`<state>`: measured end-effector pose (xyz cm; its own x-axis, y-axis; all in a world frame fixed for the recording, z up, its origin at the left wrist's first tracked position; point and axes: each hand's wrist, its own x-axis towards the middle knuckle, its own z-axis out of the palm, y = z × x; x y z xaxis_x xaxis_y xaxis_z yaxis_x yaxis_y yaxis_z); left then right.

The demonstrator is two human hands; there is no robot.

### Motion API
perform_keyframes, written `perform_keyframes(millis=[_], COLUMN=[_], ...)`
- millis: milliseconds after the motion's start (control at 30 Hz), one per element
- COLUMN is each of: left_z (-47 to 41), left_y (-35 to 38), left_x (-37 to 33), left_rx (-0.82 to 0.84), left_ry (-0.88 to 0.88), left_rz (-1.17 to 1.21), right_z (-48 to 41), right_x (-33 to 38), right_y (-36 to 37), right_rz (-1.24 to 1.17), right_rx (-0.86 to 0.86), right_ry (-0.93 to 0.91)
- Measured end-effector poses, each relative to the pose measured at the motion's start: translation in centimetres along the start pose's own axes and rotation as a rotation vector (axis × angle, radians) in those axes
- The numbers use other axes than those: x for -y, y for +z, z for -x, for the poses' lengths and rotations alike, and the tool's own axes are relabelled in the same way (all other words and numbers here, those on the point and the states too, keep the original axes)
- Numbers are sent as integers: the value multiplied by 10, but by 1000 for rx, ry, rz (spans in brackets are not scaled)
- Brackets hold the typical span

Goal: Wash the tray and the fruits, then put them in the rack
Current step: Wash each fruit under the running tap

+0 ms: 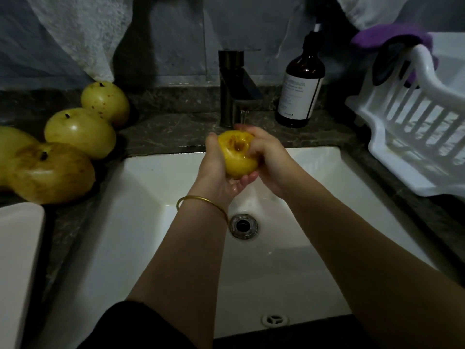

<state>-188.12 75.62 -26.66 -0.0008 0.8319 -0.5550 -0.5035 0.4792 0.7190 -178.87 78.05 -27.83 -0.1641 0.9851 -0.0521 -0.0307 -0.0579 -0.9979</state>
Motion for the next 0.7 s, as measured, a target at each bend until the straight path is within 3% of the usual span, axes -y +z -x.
perform_keyframes(millis=[167, 400, 533, 700], left_z=[3, 0, -2, -11], left_y=[1, 6, 2, -3], left_x=[0, 0, 1, -2], left_rx=[16, 32, 45, 8], left_ry=[-21, -8, 33, 80], left_rz=[99, 97, 165, 66], right_z=[-2, -1, -1, -2], right_x=[-5, 4, -2, -2], right_y=[1, 0, -2, -6], right_rz=[83, -13, 35, -8], right_rx=[-94, -100, -98, -49], right_ry=[-63, -1, -57, 3])
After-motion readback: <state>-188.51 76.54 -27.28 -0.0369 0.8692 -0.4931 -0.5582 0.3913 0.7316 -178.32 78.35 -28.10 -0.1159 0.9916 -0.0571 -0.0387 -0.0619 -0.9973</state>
